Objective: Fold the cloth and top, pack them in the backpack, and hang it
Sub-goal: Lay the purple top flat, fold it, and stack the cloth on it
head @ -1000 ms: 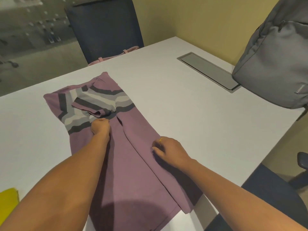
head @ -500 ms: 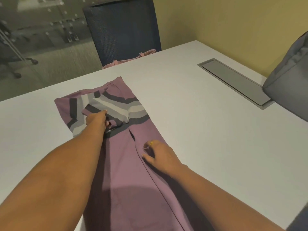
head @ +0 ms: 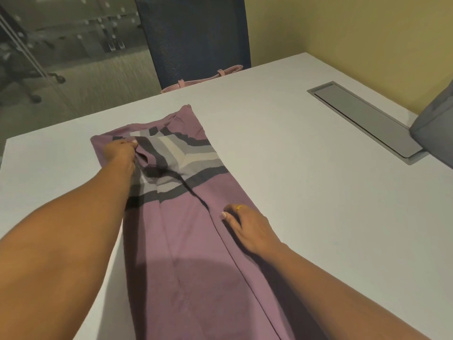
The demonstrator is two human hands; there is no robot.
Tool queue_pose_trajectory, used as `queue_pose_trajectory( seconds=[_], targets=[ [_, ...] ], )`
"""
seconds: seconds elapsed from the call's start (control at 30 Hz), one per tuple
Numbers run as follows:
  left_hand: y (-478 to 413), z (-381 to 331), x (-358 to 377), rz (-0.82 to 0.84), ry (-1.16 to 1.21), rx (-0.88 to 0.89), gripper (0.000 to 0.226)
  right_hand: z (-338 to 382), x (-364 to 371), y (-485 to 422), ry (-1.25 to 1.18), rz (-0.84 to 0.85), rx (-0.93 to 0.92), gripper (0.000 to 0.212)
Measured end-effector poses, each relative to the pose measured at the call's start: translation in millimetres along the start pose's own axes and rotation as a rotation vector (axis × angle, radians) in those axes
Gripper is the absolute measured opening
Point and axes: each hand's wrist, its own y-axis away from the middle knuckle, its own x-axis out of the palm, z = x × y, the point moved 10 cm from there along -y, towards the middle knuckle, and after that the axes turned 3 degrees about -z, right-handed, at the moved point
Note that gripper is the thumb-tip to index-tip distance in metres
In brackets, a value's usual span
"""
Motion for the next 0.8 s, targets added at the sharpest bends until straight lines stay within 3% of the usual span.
queue_pose_trajectory(
  seconds=[0.07,0.17,0.57,0.67,0.8],
  targets=[
    [-5,4,-8,-0.024,-0.033,-0.027,0.015,0,2,-1,0.020,0.011,-0.003,0.039],
    [-7,19,-6,0.010,-0.065,-0.077,0.026,2,2,-3,0.044,0.008,-0.023,0.037],
    [-23,25,11,0.056,0.060,-0.149,0.040,34,-6,-63,0.115,-0.105,-0.196,0.028],
    [-41,14,20,0.073,0.055,-0.071,0.038,41,1,-85,0.155,-0.125,-0.278,0.031],
    [-41,-18,15,0.012,0.100,0.170,0.032,38,12,-100,0.206,-0.103,-0.308,0.038]
  ],
)
